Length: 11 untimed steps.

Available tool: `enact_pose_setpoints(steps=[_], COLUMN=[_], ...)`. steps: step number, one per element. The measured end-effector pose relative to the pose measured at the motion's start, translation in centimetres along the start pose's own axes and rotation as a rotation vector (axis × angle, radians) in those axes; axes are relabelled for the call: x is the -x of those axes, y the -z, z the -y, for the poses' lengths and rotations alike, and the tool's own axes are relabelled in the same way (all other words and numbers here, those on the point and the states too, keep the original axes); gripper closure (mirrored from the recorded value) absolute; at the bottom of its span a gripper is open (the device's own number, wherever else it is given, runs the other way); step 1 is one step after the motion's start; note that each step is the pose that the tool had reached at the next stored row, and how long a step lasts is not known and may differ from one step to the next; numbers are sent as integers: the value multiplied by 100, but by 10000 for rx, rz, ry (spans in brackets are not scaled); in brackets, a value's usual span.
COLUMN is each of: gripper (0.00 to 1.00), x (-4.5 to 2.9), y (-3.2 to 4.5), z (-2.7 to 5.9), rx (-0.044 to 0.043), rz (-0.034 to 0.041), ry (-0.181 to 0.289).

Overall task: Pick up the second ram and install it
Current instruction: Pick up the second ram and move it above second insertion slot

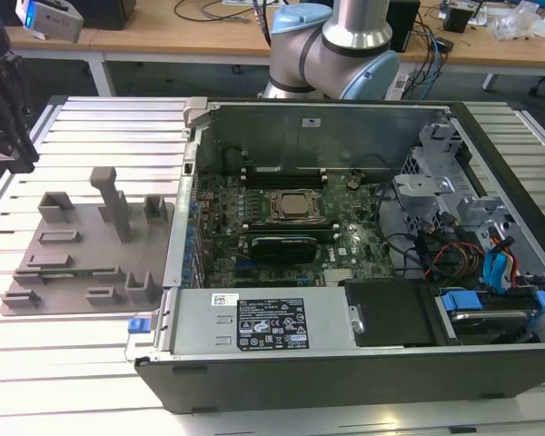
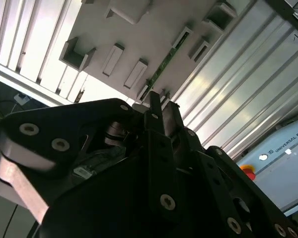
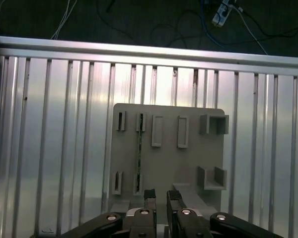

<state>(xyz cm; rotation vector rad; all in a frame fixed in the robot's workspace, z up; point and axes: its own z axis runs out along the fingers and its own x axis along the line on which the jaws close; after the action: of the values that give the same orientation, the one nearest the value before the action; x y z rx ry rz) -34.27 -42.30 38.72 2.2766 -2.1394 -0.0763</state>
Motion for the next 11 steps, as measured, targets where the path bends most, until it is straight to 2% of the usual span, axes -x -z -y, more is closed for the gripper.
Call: enact_pose_setpoints(steps=[3,4,8,11], gripper=[76,76,76,76], x=[-8,-42,-47,-48], y=[-13,-28,-97,-117], z=[-5,-9,-8,-7], rx=[0,0,0,0], rz=[0,9,11,11], ry=[-2,-2,-2,-2])
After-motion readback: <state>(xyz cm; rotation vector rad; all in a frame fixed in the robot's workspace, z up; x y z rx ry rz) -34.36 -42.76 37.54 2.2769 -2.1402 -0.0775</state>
